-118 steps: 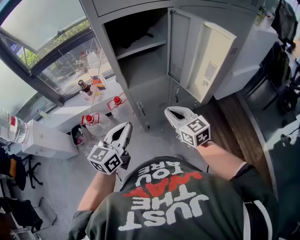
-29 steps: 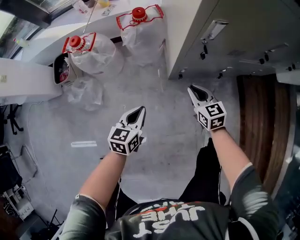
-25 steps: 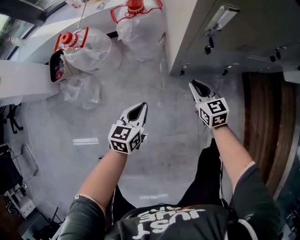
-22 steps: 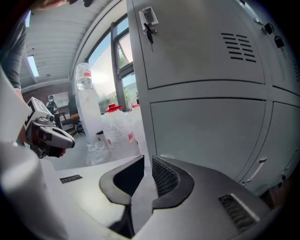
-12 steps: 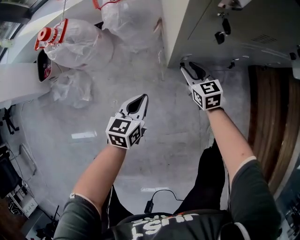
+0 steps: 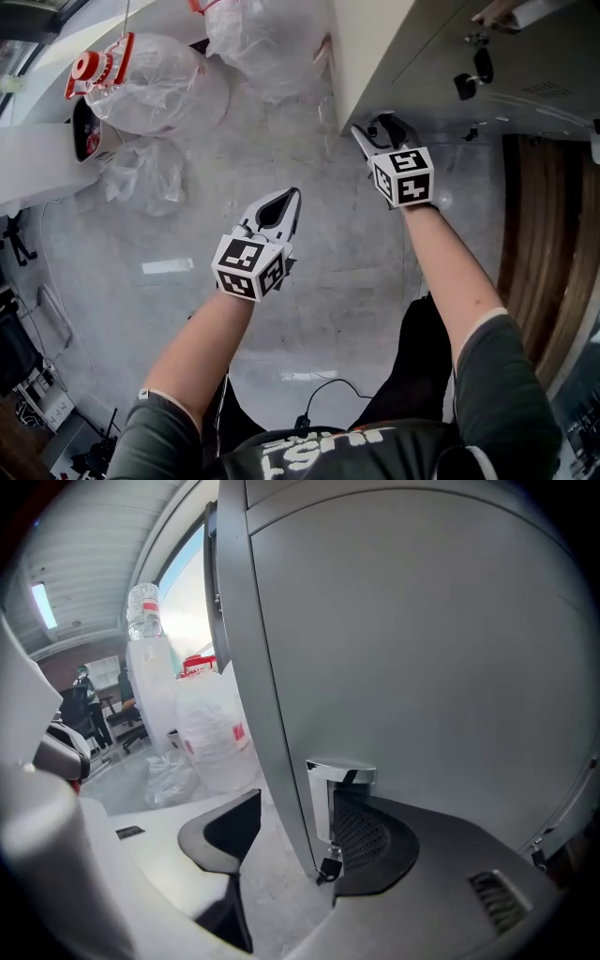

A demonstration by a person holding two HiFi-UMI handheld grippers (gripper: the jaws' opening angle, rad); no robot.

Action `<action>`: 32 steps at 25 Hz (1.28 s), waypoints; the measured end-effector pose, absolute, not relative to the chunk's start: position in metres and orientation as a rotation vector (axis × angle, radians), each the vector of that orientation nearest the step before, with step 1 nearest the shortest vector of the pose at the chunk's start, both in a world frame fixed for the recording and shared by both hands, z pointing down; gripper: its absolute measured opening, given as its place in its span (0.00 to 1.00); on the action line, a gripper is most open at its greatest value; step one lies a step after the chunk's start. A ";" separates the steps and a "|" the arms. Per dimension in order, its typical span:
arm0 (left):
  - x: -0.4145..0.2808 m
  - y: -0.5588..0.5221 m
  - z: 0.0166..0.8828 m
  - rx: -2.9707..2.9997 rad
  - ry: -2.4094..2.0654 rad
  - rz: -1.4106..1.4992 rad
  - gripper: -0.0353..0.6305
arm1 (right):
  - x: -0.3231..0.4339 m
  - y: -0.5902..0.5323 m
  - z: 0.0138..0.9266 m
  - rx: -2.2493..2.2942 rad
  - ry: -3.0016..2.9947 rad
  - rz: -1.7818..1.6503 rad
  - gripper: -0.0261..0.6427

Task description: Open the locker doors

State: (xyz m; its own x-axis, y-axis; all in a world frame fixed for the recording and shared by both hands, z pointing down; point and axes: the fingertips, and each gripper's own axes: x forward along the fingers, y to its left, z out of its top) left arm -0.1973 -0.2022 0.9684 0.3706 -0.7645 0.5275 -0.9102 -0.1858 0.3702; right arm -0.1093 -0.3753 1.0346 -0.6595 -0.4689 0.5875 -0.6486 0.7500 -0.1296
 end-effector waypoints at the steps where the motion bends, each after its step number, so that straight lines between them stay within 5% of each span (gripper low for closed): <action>1: -0.198 -0.202 0.968 1.997 -1.440 0.294 0.05 | -0.113 -0.376 1.034 0.836 -2.415 0.443 0.40; 23: -0.178 -0.190 0.973 2.008 -1.397 0.307 0.05 | -0.094 -0.344 1.032 0.833 -2.439 0.397 0.40; 32: -0.171 -0.186 0.976 2.006 -1.390 0.315 0.05 | -0.076 -0.332 1.033 0.908 -2.414 0.399 0.31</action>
